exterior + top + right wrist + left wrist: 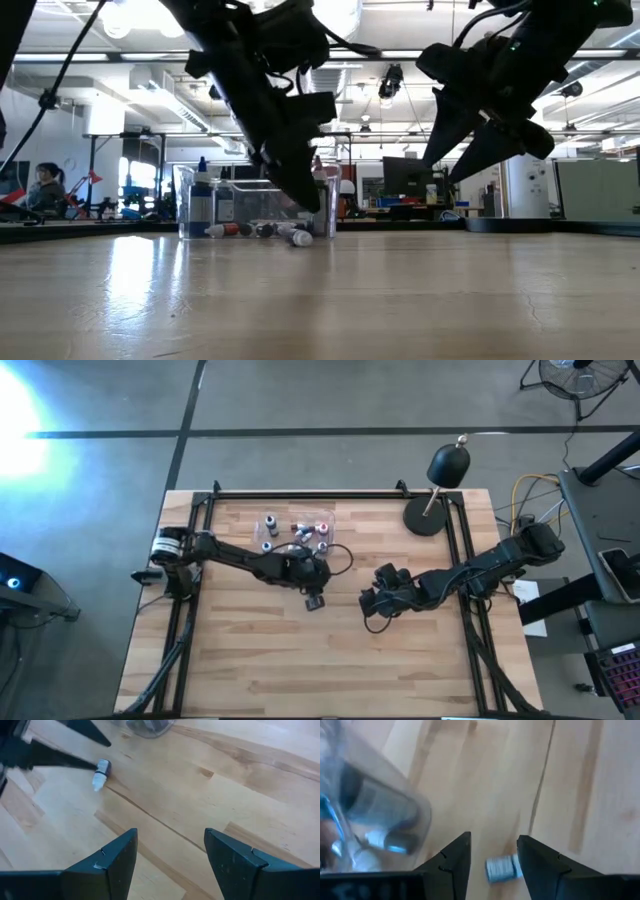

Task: Pick & Place food coloring
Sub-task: Put the small violet food coloring bottle into the transparent bin

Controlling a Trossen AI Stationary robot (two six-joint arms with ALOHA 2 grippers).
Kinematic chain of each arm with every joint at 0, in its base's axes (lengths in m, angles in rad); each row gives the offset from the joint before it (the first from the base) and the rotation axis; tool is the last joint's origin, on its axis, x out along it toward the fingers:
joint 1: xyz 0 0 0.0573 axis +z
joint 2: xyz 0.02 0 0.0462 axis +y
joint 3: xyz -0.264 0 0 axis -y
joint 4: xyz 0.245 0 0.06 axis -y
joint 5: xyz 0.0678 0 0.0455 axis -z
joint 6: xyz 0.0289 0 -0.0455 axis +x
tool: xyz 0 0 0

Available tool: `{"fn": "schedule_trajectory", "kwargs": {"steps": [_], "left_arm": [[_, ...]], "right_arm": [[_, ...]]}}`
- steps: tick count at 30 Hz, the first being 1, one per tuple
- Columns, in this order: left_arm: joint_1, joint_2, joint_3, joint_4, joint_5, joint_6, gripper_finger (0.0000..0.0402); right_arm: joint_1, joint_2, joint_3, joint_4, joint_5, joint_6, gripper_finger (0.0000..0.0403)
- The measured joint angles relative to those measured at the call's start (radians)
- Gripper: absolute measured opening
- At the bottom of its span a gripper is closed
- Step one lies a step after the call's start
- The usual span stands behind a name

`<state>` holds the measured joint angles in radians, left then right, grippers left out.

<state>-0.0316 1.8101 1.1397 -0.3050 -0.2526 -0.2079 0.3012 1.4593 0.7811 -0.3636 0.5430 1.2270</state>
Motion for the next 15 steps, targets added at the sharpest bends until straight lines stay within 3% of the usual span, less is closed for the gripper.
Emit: {"fn": "schedule_trajectory", "kwargs": {"steps": [4, 8, 15], "left_arm": [[0.016, 0.0, 0.002, -0.003, 0.082, -0.059, 0.0135], [0.019, 0.007, 0.001, -0.02, 0.099, -0.084, 0.0135], [0.002, 0.007, 0.001, -0.02, 0.143, 0.355, 0.0135]], "right_arm": [[0.0, 0.0, -0.001, 0.0, 0.0, -0.004, 0.0224], [0.0, 0.0, -0.003, 0.0, 0.001, -0.004, 0.0224], [0.0, 0.0, -0.003, -0.001, 0.002, -0.008, 0.0224]]}}
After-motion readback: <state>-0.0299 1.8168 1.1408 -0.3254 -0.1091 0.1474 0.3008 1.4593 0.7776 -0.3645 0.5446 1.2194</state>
